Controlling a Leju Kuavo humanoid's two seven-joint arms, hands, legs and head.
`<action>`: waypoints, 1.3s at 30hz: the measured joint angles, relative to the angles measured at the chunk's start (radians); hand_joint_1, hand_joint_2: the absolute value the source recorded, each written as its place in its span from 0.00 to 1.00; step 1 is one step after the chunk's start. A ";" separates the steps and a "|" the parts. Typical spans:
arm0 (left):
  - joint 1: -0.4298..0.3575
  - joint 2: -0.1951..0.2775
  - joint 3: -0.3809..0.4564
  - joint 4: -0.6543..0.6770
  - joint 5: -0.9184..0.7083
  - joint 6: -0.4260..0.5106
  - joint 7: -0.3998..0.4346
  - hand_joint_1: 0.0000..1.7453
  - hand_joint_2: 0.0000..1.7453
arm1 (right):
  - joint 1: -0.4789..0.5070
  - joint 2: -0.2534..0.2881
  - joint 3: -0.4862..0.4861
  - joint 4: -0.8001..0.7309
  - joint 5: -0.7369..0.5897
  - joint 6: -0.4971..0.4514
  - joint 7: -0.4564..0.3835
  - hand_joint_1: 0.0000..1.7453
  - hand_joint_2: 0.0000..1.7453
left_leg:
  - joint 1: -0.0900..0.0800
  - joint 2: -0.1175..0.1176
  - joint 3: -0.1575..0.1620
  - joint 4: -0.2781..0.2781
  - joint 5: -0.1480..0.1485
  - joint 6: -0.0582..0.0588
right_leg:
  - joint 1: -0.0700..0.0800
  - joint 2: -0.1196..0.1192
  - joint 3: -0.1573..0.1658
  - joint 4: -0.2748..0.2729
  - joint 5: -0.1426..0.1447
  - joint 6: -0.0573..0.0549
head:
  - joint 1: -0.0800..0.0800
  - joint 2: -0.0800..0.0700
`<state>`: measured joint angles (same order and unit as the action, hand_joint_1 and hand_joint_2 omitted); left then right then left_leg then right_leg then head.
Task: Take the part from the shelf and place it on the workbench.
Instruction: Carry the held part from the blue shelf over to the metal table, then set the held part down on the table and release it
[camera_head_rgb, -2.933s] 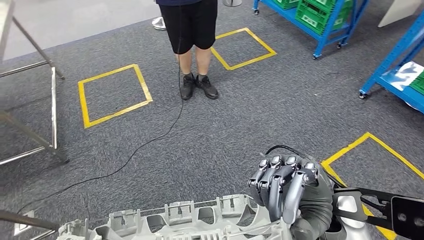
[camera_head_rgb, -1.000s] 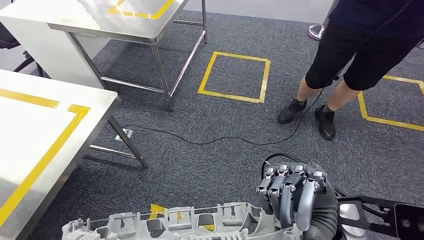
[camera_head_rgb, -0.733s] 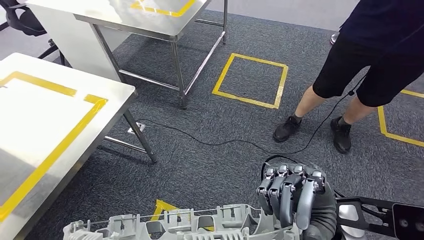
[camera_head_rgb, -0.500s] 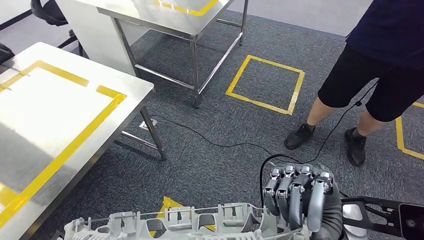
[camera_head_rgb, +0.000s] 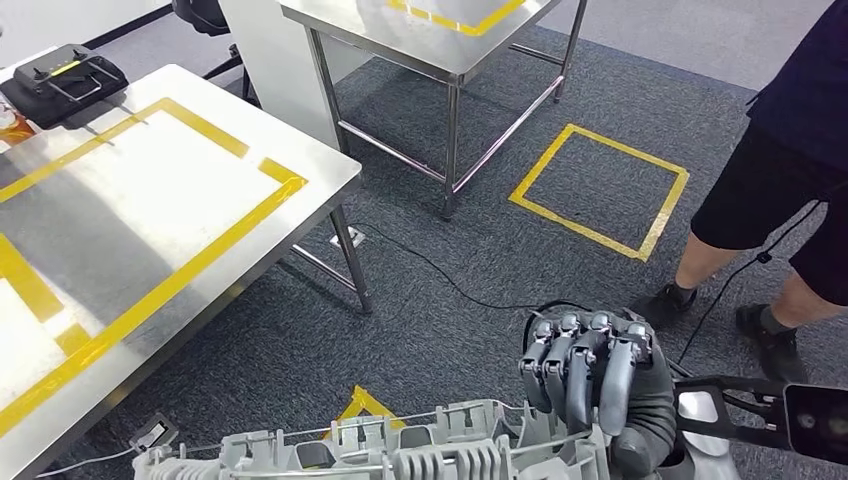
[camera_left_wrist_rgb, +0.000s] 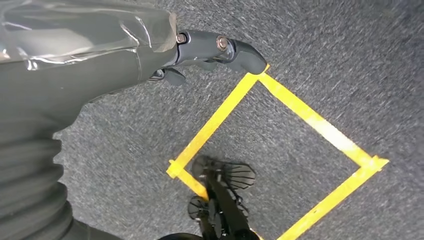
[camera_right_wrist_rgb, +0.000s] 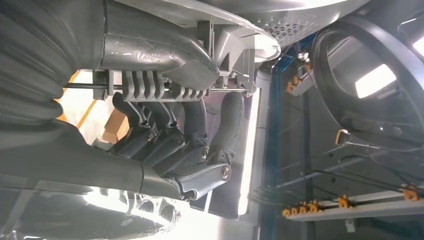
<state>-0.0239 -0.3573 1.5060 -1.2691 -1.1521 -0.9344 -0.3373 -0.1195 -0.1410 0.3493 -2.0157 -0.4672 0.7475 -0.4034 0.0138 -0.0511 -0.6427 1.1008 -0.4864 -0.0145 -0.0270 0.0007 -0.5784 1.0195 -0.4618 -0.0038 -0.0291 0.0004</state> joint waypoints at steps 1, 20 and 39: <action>-0.003 0.000 0.000 0.001 0.000 0.004 -0.002 0.00 1.00 | 0.000 0.000 0.002 0.001 0.003 -0.005 -0.001 0.88 1.00 | -0.001 0.027 -0.034 0.068 -0.031 -0.002 | 0.004 -0.011 0.002 0.000 -0.003 -0.005 | -0.003 0.000; -0.023 -0.003 0.000 0.015 0.048 0.025 0.004 0.00 1.00 | -0.017 0.000 0.040 -0.006 0.008 -0.032 0.013 0.88 1.00 | -0.006 -0.016 0.060 -0.114 0.068 0.056 | 0.009 -0.004 -0.118 0.266 -0.121 0.023 | 0.009 0.000; -0.011 0.000 0.000 0.021 0.091 0.037 0.066 0.00 1.00 | -0.028 0.011 0.056 -0.006 0.000 -0.034 0.028 0.88 1.00 | -0.011 0.116 0.008 -0.034 0.044 0.026 | 0.022 -0.098 0.027 0.002 -0.030 -0.008 | 0.006 0.000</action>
<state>-0.0348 -0.3573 1.5064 -1.2482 -1.0612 -0.8976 -0.2709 -0.1477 -0.1301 0.4057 -2.0214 -0.4675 0.7138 -0.3749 0.0031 0.0648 -0.6347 1.0673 -0.4422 0.0117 -0.0055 -0.0974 -0.5515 1.0211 -0.4919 -0.0116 -0.0226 0.0004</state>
